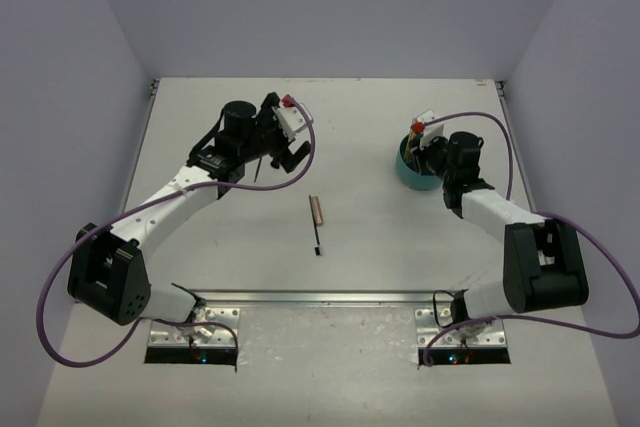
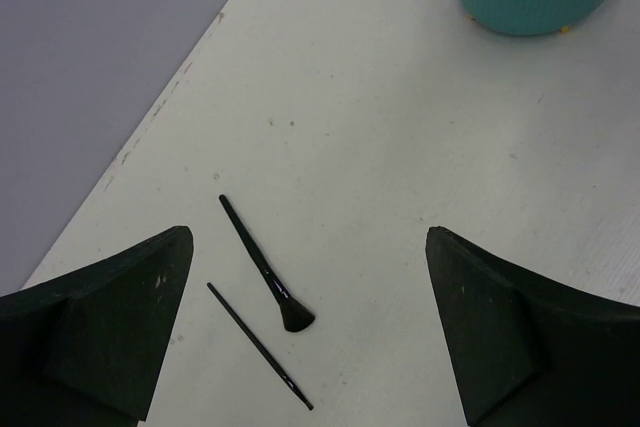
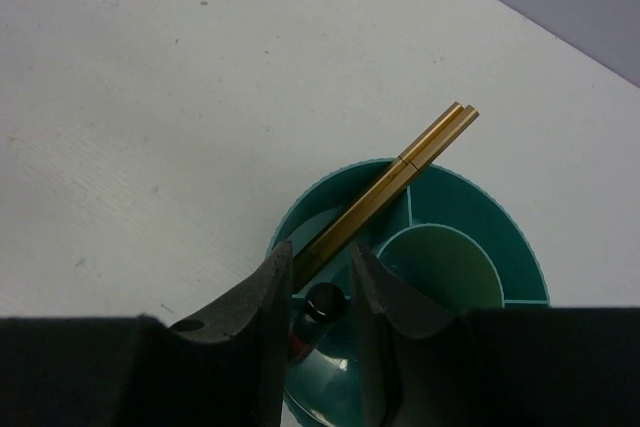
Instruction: Organize the makeup
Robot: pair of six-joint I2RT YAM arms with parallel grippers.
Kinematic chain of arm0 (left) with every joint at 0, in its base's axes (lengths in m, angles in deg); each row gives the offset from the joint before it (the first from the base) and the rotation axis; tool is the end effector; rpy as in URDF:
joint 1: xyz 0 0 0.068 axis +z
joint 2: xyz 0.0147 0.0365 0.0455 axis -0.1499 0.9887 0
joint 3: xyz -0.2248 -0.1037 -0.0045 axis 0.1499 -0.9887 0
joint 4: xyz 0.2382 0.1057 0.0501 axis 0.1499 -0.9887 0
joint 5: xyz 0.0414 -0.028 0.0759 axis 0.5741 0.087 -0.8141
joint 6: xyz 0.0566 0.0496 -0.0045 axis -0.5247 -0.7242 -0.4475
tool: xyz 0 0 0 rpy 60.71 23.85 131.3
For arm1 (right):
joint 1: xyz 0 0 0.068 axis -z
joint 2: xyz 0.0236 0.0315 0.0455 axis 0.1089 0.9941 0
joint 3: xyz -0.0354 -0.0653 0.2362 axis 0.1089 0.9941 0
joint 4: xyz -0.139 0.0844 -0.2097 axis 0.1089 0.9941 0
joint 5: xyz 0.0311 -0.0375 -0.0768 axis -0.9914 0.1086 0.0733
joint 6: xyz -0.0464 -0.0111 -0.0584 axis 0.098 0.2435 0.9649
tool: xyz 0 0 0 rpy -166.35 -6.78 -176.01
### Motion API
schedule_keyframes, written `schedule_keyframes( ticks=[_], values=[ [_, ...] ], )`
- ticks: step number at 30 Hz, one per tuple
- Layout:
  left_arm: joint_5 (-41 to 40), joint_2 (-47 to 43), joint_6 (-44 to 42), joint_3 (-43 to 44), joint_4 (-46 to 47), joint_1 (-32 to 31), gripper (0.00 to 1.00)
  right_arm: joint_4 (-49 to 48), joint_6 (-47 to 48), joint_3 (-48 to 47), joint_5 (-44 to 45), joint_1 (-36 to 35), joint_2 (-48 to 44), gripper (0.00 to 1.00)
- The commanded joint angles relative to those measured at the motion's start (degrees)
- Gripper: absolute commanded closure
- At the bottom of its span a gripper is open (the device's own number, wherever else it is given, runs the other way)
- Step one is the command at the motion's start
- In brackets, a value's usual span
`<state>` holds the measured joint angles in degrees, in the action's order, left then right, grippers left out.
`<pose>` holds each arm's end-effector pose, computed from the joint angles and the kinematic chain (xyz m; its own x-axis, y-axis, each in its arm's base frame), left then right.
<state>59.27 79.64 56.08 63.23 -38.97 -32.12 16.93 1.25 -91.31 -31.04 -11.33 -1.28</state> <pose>0.3161 -0.1608 0.2781 0.0818 0.5007 -0.8617 0.7307 0.5579 0.3935 0.3280 0.0472 0.1683 -0.2384 -0.2175 -0.9465 -0.4089 0.9065 -0.1054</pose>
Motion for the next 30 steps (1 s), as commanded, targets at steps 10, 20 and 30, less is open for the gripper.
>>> schedule_keyframes(
  ticks=[10, 20, 30],
  values=[
    [-4.97, 0.02, 1.72, 2.54, 1.32, 1.30, 0.00, 5.43, -3.03, -9.88, 0.87, -0.52, -6.32, 0.44],
    [-12.47, 4.43, 17.81, 7.46, -4.40, 10.93, 0.00, 44.30, -25.33, -31.86, 17.37, -21.59, 1.38, 0.44],
    [-18.00, 3.27, 18.92, 3.77, -8.83, 17.00, 0.00, 56.54, -31.43, -46.47, 14.42, -33.84, 23.27, 0.55]
  ],
)
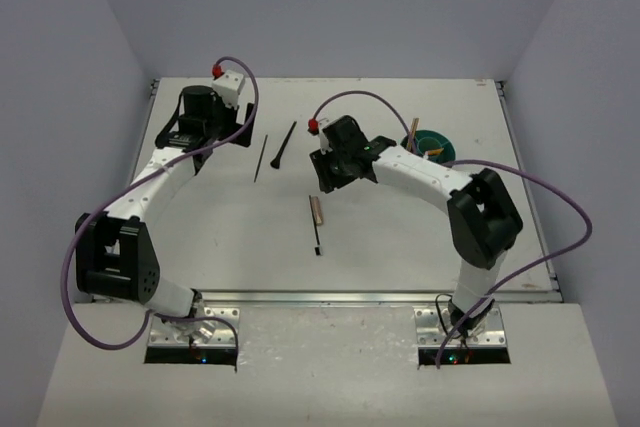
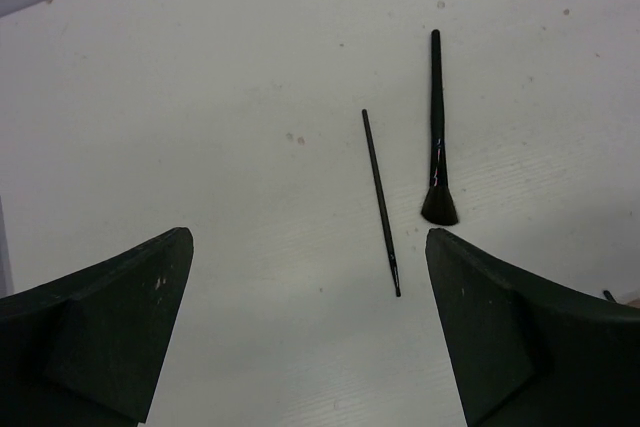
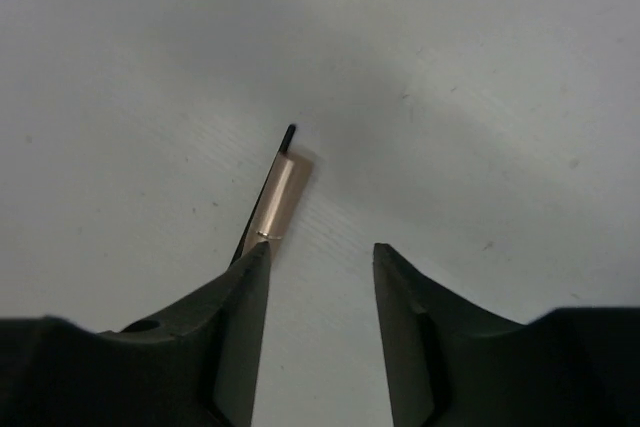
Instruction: Organize the makeup
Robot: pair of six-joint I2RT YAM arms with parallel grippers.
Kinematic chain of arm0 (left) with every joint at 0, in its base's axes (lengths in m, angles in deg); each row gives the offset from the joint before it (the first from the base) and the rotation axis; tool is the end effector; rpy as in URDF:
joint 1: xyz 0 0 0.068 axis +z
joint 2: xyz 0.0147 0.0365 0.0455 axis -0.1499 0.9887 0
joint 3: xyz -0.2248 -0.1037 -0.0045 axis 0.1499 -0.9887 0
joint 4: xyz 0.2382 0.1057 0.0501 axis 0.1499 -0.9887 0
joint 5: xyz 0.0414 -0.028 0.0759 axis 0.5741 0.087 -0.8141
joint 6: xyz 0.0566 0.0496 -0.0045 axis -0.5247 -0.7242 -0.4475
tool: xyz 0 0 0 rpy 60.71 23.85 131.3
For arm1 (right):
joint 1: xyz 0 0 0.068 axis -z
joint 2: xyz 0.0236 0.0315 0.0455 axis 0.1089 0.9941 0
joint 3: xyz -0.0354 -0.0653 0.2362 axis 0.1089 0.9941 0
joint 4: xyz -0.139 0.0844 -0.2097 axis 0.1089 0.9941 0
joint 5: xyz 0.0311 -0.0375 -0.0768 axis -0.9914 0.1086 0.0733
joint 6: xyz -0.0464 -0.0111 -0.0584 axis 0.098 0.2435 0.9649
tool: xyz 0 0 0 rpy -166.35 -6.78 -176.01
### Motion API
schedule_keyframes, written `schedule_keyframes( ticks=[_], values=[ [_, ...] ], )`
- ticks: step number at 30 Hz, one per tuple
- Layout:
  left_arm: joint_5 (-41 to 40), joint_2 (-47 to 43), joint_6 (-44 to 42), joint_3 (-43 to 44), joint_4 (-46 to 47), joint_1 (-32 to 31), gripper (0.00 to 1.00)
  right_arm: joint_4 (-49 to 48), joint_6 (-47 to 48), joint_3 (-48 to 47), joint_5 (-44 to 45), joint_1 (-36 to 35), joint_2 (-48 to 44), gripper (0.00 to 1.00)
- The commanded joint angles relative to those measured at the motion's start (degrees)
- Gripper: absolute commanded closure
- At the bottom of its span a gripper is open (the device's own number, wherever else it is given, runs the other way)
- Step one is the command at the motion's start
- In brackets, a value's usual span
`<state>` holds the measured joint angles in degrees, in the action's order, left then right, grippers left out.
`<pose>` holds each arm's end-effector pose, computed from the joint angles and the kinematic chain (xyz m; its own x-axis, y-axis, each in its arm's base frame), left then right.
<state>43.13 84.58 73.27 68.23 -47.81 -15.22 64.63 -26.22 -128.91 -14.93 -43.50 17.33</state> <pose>0.3661 -0.0463 0.2612 -0.4201 0.2967 -0.8576 0.2809 0.9411 0.1880 0.3232 0.2461 0.1864 -0.7273 -0.2130 -0.6524 -0.4271 0.8846 0.1874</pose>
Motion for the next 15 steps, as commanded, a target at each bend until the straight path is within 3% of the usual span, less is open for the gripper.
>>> schedule_keyframes(
  ticks=[1, 15],
  values=[
    [-1.77, -1.97, 1.82, -2.17, 0.67, 0.13, 0.00, 11.53, -4.35, -12.02, -2.40, -1.95, 7.27, 0.58],
    [-1.03, -3.80, 3.61, -7.21, 4.26, 0.19, 0.00, 15.65, -5.36, -18.23, -2.23, -4.52, 18.04, 0.55]
  ],
)
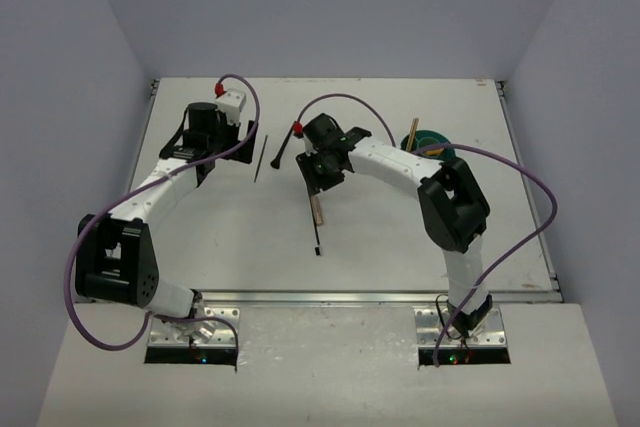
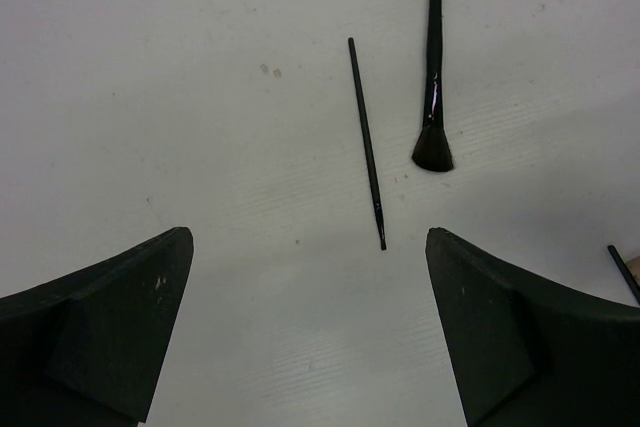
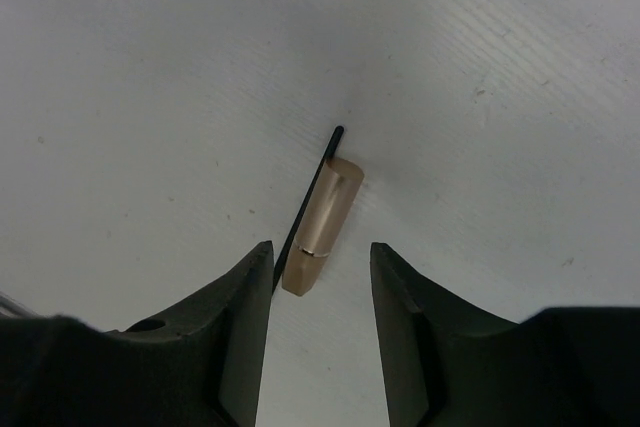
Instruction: Organize the makeup
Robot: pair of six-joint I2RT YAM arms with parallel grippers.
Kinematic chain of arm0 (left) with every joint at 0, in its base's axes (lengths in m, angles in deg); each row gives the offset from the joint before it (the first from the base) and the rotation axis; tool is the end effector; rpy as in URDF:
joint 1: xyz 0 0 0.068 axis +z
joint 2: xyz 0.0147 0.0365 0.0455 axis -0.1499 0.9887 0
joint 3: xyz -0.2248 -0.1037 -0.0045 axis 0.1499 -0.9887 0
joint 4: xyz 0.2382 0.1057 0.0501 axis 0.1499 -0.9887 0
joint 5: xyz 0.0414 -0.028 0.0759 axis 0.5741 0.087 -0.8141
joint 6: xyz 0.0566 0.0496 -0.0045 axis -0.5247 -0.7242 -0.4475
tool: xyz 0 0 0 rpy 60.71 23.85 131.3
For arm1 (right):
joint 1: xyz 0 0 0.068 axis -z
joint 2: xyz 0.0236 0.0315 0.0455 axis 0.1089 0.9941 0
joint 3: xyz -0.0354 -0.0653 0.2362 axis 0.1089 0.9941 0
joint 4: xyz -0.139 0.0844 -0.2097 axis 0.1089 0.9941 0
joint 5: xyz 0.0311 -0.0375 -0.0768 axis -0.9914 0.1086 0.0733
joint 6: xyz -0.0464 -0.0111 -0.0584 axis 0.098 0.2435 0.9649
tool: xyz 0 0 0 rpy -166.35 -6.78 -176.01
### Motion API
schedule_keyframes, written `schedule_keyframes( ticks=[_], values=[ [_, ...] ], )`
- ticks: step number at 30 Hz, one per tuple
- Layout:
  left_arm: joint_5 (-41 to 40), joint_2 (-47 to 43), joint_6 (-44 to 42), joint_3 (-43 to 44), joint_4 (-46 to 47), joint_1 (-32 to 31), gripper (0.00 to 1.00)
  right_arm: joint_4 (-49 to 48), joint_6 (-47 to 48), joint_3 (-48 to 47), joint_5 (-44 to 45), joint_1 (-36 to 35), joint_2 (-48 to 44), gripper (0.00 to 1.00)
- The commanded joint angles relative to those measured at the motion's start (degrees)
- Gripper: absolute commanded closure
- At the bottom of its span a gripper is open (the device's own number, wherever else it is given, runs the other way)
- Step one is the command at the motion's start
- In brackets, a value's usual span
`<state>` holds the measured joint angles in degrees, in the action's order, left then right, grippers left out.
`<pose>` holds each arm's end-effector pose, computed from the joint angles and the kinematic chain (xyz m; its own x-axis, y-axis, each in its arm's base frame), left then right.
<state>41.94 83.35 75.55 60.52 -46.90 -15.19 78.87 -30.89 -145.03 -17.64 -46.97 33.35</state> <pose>0.3502 -0.0430 0.2205 -0.5158 0.2688 -0.8134 0.2610 0.9537 0.1496 0.3325 0.2906 0.1460 -0.8572 -0.2790 -0.4328 -0.3969 0.8936 0.2099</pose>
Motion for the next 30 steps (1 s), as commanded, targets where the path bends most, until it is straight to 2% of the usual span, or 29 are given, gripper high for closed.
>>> schedule_keyframes(
  ticks=[1, 10, 15, 20, 25, 26, 28, 30],
  values=[
    [0.19, -2.48, 1.45, 0.55, 3.65, 0.15, 0.00, 1.04, -0.48, -1.99, 0.24, -1.25, 2.60, 0.55],
    [0.85, -2.68, 1.86, 0.05, 3.61, 0.15, 0.00, 0.58, 0.60, -3.01, 0.87, -1.37, 6.53, 0.55],
    [1.43, -2.82, 1.90, 0.03, 3.52, 0.15, 0.00, 1.33, 1.49, -3.36, 2.94, -1.28, 8.85, 0.60],
    [1.64, -2.88, 1.85, 0.05, 3.46, 0.18, 0.00, 0.64, 0.56, -0.39, 4.33, -0.07, 7.24, 0.66],
    [1.86, -2.65, 1.74, 0.10, 3.60, 0.24, 0.00, 0.54, 1.83, 1.81, 5.20, 1.39, 6.74, 0.75],
    [1.94, -2.65, 1.74, 0.12, 3.61, 0.24, 0.00, 0.61, 2.14, 2.10, 5.35, 1.66, 6.60, 0.80],
    [2.04, -2.56, 1.82, 0.20, 3.78, 0.15, 0.00, 0.23, 2.93, 3.37, 6.67, 2.90, 5.74, 0.98],
    [2.14, -2.56, 1.82, 0.20, 3.70, 0.24, 0.00, -1.80, 5.51, 5.37, 5.79, 4.00, 2.37, 1.00]
  ],
)
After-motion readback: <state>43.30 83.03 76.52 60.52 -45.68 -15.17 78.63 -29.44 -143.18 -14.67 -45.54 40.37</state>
